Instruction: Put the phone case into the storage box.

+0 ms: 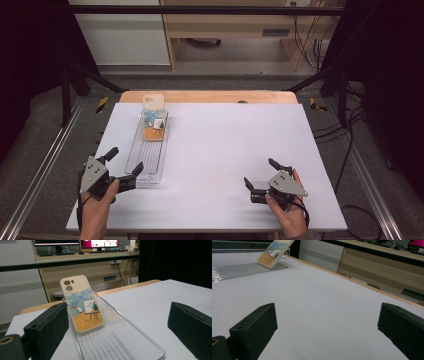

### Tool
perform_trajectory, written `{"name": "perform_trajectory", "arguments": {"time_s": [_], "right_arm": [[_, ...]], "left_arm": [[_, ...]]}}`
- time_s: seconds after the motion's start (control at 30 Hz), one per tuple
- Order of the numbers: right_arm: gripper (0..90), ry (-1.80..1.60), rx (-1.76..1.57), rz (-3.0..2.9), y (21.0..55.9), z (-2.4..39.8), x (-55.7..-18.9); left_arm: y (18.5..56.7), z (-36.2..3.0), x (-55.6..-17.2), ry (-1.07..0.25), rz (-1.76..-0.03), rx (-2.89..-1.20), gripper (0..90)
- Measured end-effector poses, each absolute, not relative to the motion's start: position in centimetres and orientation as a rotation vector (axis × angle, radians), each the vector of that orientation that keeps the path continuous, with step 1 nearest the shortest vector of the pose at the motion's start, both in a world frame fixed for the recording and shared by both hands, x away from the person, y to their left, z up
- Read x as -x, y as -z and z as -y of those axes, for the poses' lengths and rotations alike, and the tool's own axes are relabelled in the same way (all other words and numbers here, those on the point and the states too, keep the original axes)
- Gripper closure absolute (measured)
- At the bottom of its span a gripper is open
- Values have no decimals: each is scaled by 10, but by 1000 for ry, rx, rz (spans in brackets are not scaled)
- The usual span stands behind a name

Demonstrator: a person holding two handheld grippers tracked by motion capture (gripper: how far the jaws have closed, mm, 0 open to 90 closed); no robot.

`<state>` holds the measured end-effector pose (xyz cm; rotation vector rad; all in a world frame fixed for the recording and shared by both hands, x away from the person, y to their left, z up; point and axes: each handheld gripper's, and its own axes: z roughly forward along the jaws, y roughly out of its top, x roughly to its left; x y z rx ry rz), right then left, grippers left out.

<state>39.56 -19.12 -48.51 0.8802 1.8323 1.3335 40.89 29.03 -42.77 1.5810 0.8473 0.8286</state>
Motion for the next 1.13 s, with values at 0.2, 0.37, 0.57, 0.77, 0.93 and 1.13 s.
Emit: {"name": "perform_trajectory", "arguments": {"time_s": [0.2,0.37,0.57,0.77,0.93,1.13], "right_arm": [[24,-1333,-882,-1830,485,192,-396],[24,-1330,-882,-1832,485,191,-396],[25,-1331,-888,-1829,486,192,-396],[23,-1324,-914,-1772,484,200,-397],[22,-1343,-935,-1753,487,210,-399],[23,-1331,-951,-1762,491,216,-402]], "left_arm": [[435,-293,-409,-812,-844,-1571,33],[441,-296,-407,-805,-847,-1554,34],[449,-300,-406,-799,-838,-1538,33],[455,-301,-404,-819,-803,-1533,34],[452,-301,-403,-835,-779,-1521,34],[455,-304,-402,-803,-780,-1498,34]]}}
